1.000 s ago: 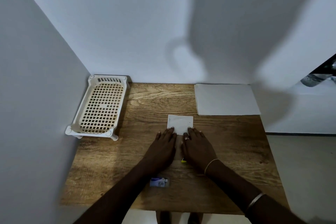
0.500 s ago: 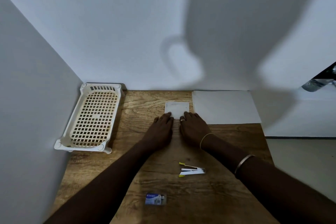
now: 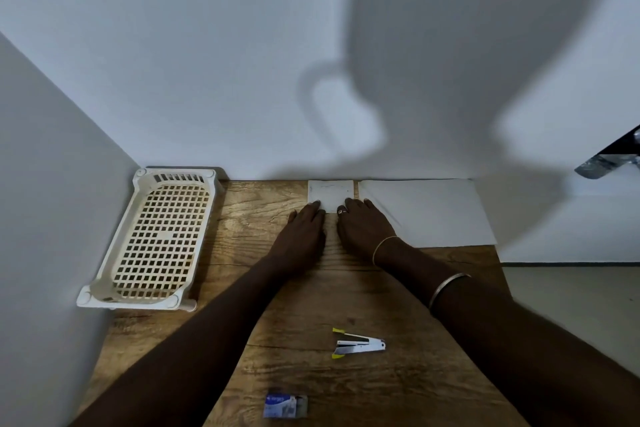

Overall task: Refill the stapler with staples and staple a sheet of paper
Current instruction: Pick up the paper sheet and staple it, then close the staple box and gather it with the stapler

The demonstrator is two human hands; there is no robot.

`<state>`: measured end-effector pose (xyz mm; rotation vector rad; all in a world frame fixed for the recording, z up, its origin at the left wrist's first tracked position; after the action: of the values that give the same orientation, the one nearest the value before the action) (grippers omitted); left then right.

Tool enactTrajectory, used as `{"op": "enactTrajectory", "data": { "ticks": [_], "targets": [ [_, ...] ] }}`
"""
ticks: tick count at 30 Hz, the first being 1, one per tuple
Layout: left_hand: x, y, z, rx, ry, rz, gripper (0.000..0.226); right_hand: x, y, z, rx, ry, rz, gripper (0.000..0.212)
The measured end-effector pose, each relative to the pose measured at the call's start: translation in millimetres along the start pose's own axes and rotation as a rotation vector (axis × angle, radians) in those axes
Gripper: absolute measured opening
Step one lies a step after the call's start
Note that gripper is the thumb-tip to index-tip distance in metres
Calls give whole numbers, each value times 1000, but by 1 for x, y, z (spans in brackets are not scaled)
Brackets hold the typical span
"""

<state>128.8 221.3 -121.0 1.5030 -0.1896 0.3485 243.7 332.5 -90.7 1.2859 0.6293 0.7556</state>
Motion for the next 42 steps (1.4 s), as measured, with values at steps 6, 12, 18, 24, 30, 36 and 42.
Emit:
{"op": "enactTrajectory", "data": {
  "ticks": [6, 12, 18, 24, 30, 36, 42],
  "targets": [
    [2, -2, -4, 6, 21, -5, 59, 1, -2, -4, 8, 2, -19, 45],
    [2, -3, -4, 5, 18, -3, 61, 0, -2, -2, 20, -6, -25, 45],
    [5, 8, 6, 68, 6, 20, 60, 6, 11, 10, 115, -22, -81, 41],
    [31, 15, 51, 154, -19, 137, 53, 8, 13, 59, 158, -10, -198, 41],
    [64, 3, 111, 187, -94, 187, 44, -2, -6, 126, 140, -29, -321, 36],
    [89, -14, 152, 127, -90, 285, 48, -11, -22, 181, 108, -107, -434, 38],
    [101, -21, 170, 44, -78, 287, 73, -19, -40, 215, 61, -166, -521, 43]
  ]
}}
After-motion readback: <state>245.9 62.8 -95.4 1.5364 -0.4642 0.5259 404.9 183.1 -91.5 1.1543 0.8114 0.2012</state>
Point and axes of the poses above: each hand's wrist, its own z-axis away from the middle knuckle, its own y-axis out of the back of the hand, x = y × z, the point moved 2 cm from there along -z, towards the middle knuckle, and after that the axes turned 11 degrees about -y, right-handed, at the moved point
